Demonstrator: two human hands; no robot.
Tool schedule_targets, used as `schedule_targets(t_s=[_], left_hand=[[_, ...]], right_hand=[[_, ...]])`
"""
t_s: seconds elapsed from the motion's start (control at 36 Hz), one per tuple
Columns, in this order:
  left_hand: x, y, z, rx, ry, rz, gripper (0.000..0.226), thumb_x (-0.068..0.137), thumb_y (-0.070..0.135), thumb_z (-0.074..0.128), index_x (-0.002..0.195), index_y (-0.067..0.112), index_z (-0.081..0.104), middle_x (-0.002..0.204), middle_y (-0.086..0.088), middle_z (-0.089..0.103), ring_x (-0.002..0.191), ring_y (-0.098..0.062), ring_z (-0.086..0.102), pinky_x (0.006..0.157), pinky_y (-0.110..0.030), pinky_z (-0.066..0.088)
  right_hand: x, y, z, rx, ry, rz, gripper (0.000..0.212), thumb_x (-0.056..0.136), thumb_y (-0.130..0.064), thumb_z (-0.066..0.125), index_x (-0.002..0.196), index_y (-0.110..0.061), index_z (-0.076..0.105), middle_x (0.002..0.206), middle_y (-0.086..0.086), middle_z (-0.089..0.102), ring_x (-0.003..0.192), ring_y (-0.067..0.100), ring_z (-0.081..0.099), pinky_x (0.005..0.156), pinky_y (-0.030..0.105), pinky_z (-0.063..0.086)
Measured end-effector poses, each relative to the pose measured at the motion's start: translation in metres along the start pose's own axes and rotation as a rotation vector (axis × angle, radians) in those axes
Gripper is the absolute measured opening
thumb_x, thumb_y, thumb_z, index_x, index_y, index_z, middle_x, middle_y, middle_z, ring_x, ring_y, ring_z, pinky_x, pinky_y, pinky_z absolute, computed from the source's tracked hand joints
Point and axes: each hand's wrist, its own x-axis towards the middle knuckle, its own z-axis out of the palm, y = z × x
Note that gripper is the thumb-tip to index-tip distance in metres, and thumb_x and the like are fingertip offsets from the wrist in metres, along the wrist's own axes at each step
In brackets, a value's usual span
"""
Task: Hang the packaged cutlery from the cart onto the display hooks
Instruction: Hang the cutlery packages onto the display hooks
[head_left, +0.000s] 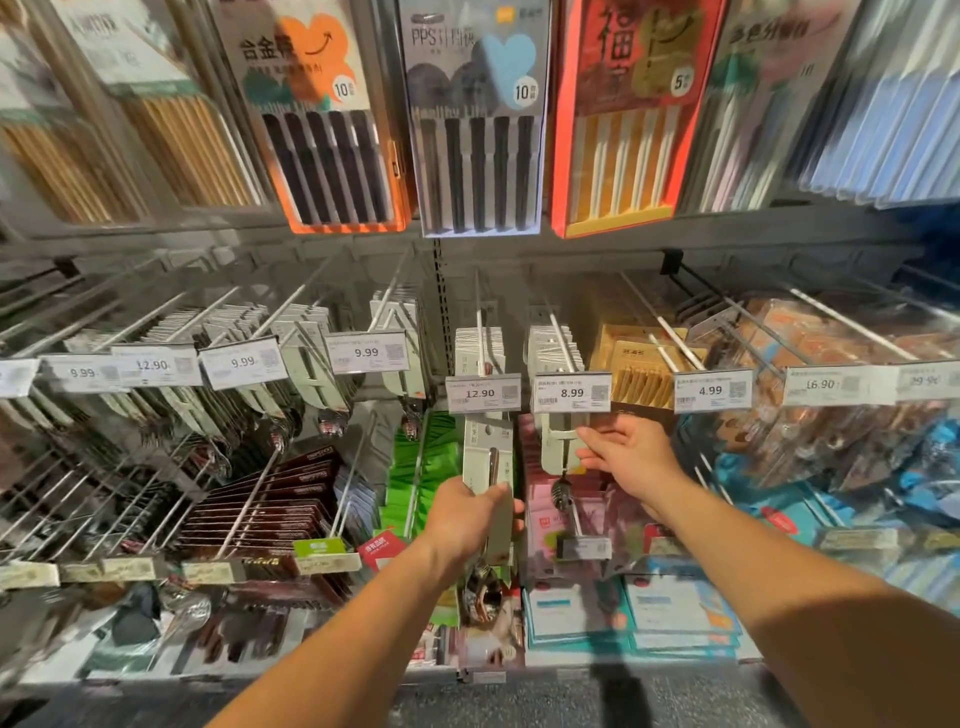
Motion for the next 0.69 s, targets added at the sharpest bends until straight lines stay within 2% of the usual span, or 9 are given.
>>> schedule_targets(t_s=[0.11,0.22,0.31,0.39,0.44,0.5,0.56,0.64,0.69], left_hand=[[0.0,0.003,0.005,0.044,-0.016,0.054,0.027,0.099,0.023,0.059,0.103,-0.004,0.065,0.072,-0.006,0.076,0.057,-0.018,0.069,0.05,-0.032,0.057],[0.007,0.004,0.011,0.052,-0.015,0.1,0.025,0.098,0.023,0.061,0.106,0.0,0.064,0.096,-0.019,0.075,0.075,-0.03,0.072,0.059,-0.044,0.061],[0.01,0.003,0.014,0.044,-0.027,0.126,0.017,0.099,0.02,0.059,0.101,0.004,0.065,0.096,-0.017,0.075,0.074,-0.027,0.07,0.055,-0.035,0.058],[0.011,0.004,0.014,0.068,-0.014,0.104,0.033,0.095,0.03,0.064,0.111,0.001,0.06,0.103,-0.021,0.072,0.085,-0.033,0.071,0.06,-0.043,0.061],[0.013,0.004,0.012,0.08,-0.005,0.078,0.04,0.095,0.032,0.064,0.114,-0.001,0.056,0.104,-0.023,0.069,0.085,-0.035,0.071,0.054,-0.033,0.058],[0.014,0.004,0.011,0.075,-0.004,0.071,0.038,0.097,0.03,0.063,0.113,-0.003,0.055,0.102,-0.023,0.069,0.083,-0.035,0.071,0.053,-0.029,0.056],[0.012,0.006,0.01,0.063,-0.017,0.077,0.035,0.097,0.027,0.062,0.113,-0.003,0.057,0.101,-0.022,0.071,0.084,-0.036,0.072,0.055,-0.035,0.058],[0.01,0.008,0.007,0.046,-0.047,0.074,0.029,0.097,0.02,0.059,0.11,-0.006,0.064,0.095,-0.022,0.074,0.073,-0.031,0.07,0.055,-0.034,0.057],[0.008,0.009,0.005,0.026,-0.077,0.059,0.024,0.096,0.018,0.057,0.107,-0.001,0.065,0.093,-0.018,0.076,0.078,-0.032,0.072,0.062,-0.036,0.057]], right_hand=[[0.002,-0.003,-0.001,0.03,-0.001,0.009,0.009,0.091,-0.005,0.066,0.098,-0.011,0.067,0.087,0.007,0.072,0.075,0.014,0.072,0.073,0.028,0.06],[0.0,-0.008,-0.006,-0.059,0.018,-0.021,0.011,0.093,-0.007,0.064,0.097,-0.017,0.067,0.088,0.003,0.071,0.075,0.013,0.069,0.062,0.02,0.055],[0.0,-0.007,-0.006,-0.105,0.035,-0.044,0.007,0.091,-0.009,0.068,0.097,-0.014,0.068,0.079,0.003,0.07,0.066,0.011,0.064,0.057,0.02,0.051],[0.001,-0.006,-0.003,-0.124,0.033,-0.034,0.008,0.092,-0.01,0.067,0.099,-0.012,0.068,0.075,0.005,0.069,0.062,0.011,0.063,0.059,0.024,0.052],[0.004,-0.007,0.001,-0.145,0.049,-0.02,0.007,0.093,-0.008,0.065,0.098,-0.013,0.067,0.074,0.007,0.068,0.06,0.013,0.062,0.056,0.024,0.053],[0.008,-0.008,0.004,-0.167,0.079,-0.01,0.013,0.093,-0.007,0.062,0.1,-0.018,0.065,0.076,0.005,0.069,0.063,0.013,0.064,0.06,0.028,0.057],[0.013,-0.01,0.007,-0.205,0.116,0.019,0.017,0.093,-0.005,0.061,0.104,-0.019,0.064,0.08,0.003,0.069,0.068,0.013,0.066,0.066,0.03,0.058],[0.025,-0.014,0.013,-0.198,0.185,0.092,0.021,0.093,0.003,0.056,0.108,-0.011,0.062,0.09,0.007,0.068,0.07,0.018,0.068,0.055,0.025,0.058],[0.033,-0.012,0.019,-0.161,0.256,0.161,0.018,0.091,0.007,0.058,0.102,-0.007,0.061,0.096,0.012,0.068,0.067,0.022,0.07,0.052,0.028,0.06]])
